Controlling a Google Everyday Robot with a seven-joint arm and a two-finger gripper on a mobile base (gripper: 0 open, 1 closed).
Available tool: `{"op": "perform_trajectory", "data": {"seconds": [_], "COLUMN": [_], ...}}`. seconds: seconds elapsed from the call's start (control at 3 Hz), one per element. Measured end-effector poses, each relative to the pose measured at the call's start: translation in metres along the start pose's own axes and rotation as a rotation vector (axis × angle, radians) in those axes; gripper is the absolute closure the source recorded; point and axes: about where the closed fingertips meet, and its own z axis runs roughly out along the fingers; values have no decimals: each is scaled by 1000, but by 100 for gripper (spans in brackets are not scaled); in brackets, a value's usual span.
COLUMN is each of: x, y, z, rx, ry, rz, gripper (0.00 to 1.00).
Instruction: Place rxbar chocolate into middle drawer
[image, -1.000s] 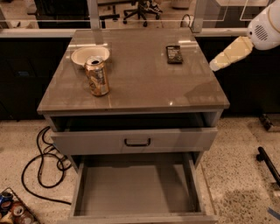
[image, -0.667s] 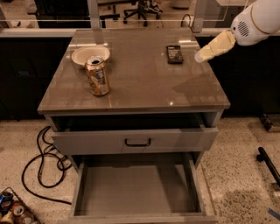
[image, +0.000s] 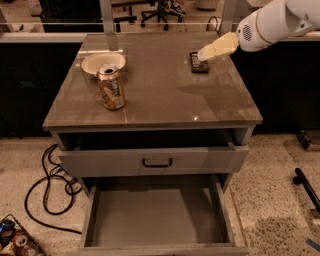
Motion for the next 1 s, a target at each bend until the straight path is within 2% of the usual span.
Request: {"op": "perform_trajectory", "data": {"seconds": [0.33,0.67,1.0], "x": [-2,6,5], "y": [6,17,27], "z": [26,45,60], "rx": [-21,-22,52], "ry": [-35,-56,-67], "rz": [77,156,187], "gripper": [0,0,0]}}
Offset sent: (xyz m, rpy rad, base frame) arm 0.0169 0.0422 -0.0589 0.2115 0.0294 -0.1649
